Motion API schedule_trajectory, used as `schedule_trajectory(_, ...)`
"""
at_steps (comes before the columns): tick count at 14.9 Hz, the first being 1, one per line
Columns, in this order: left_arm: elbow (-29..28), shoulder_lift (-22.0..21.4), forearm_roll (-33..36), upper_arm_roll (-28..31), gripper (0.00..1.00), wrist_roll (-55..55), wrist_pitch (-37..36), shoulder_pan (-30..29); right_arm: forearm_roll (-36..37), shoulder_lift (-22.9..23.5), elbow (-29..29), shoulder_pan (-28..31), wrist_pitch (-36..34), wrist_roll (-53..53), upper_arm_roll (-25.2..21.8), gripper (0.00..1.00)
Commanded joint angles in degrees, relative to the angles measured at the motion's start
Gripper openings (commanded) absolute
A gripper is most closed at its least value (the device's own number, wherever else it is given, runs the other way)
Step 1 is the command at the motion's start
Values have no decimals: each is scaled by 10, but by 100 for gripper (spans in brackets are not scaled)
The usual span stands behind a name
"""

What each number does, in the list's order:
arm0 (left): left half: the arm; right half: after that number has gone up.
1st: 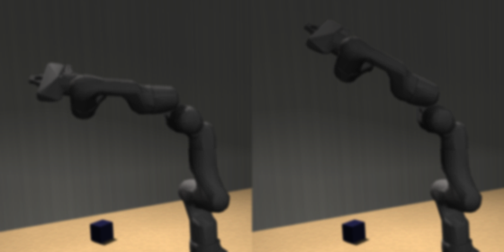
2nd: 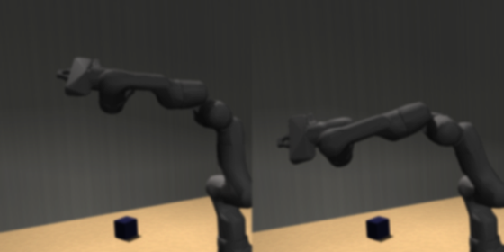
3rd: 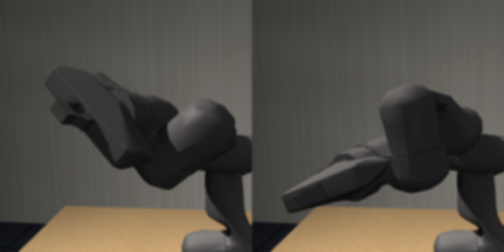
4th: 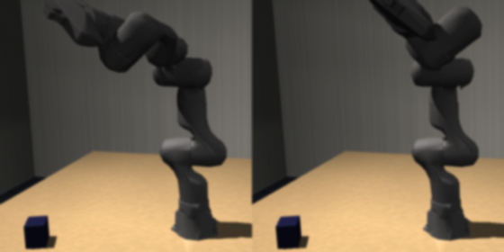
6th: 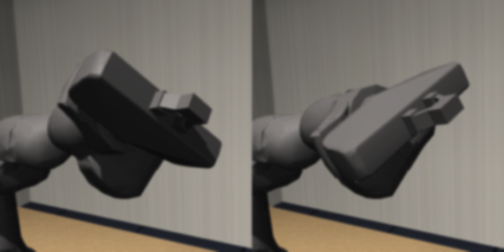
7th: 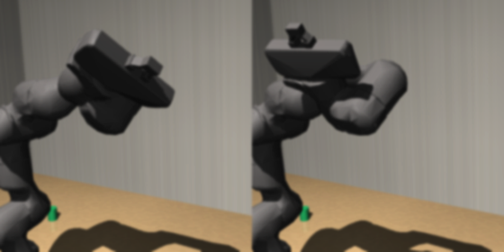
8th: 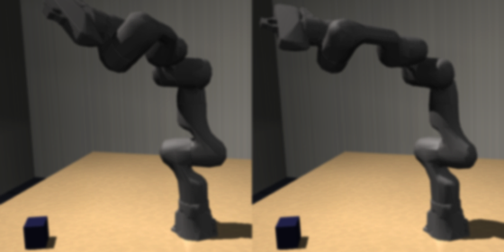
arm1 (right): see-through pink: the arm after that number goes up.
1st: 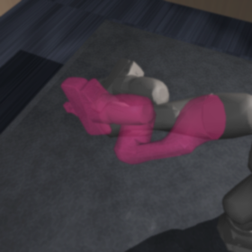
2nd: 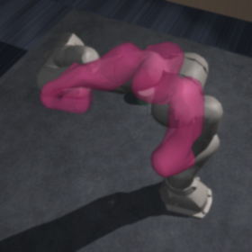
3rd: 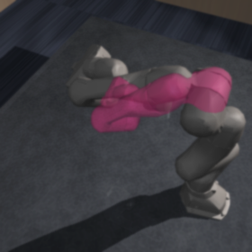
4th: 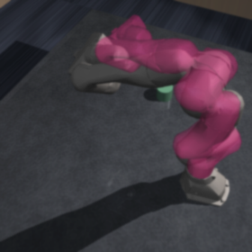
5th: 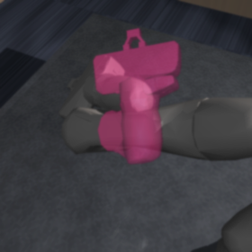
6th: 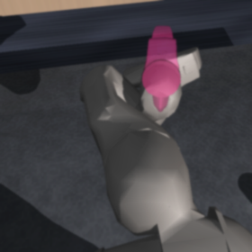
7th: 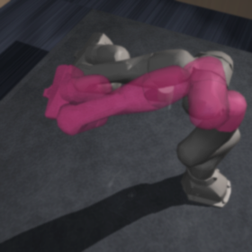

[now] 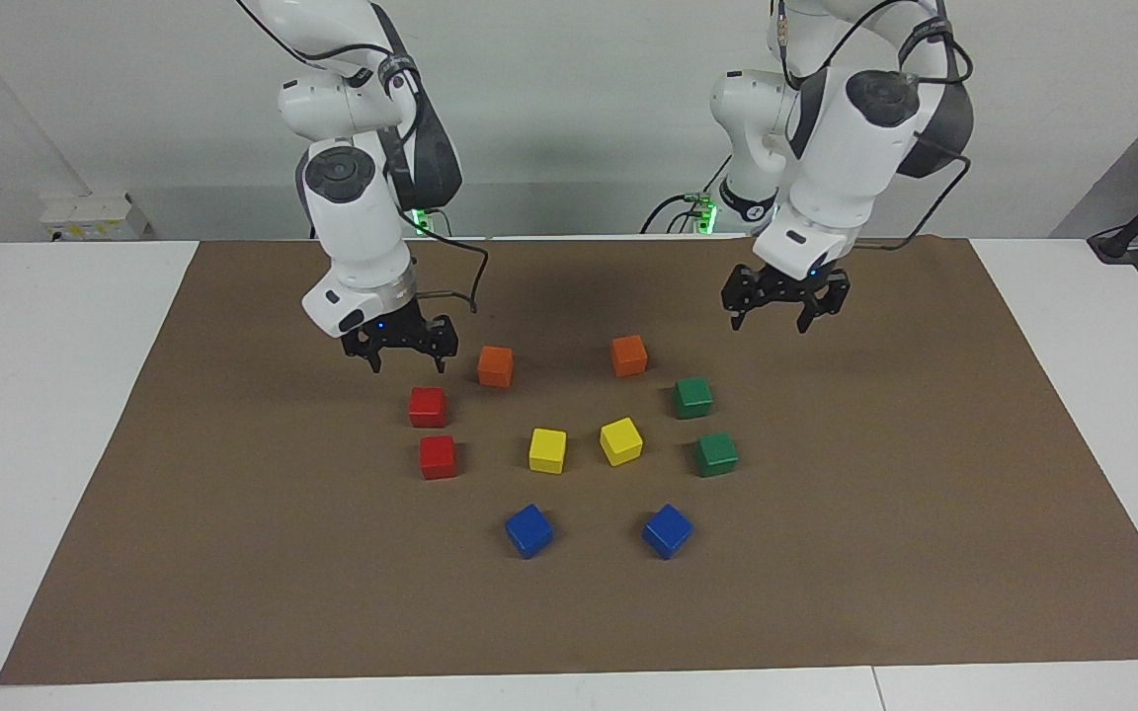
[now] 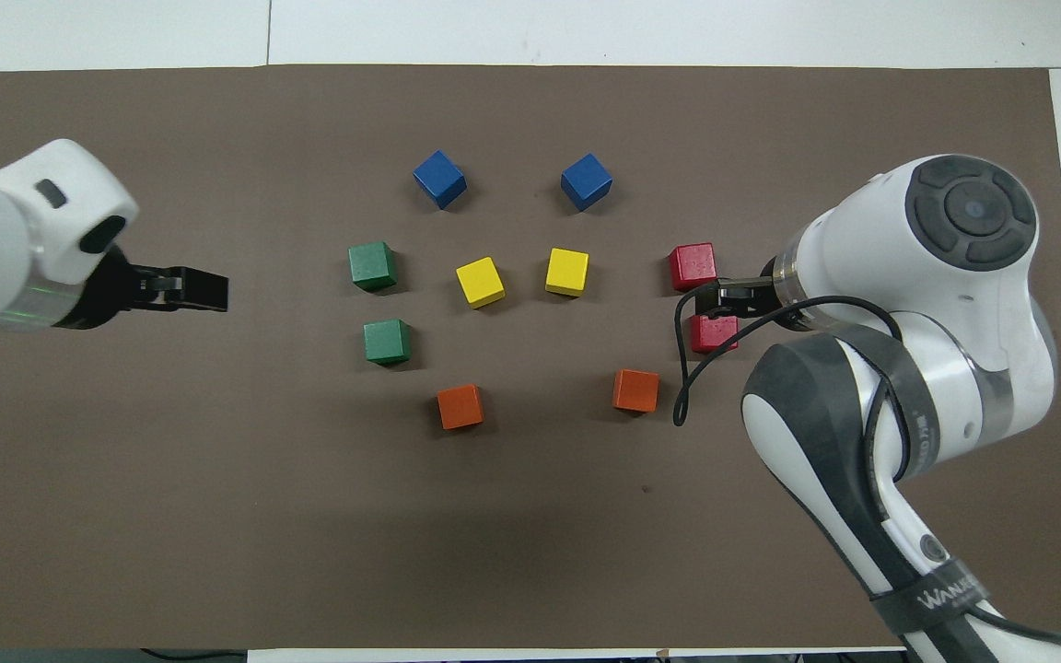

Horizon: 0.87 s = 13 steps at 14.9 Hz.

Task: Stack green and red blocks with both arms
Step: 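Grasp the near green cube with the left gripper while the right gripper grasps red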

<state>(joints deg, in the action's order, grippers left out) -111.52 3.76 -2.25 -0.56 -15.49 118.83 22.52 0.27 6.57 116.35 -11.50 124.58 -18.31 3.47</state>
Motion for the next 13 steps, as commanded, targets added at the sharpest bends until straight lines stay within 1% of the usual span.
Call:
schedule_trajectory(1,-51,-2,-7,11,100,-15,61,21,-2,8,16,10,26,0,4,100)
schedule_trajectory(3,-49,23,-7,12,100,-18,74,24,-2,7,42,18,54,0,4,100)
schedule_trajectory(4,-52,26,-6,12,100,-18,80,26,-2,8,51,18,65,1,4,100)
schedule_trajectory(7,-52,44,-2,13,100,-19,92,27,-2,15,54,17,72,-1,4,100)
schedule_trajectory(10,-55,64,-1,13,100,-40,105,32,-2,28,55,16,93,-8,4,100)
schedule_trajectory(13,-58,83,-1,14,100,-50,120,34,-2,30,65,11,100,-9,5,100)
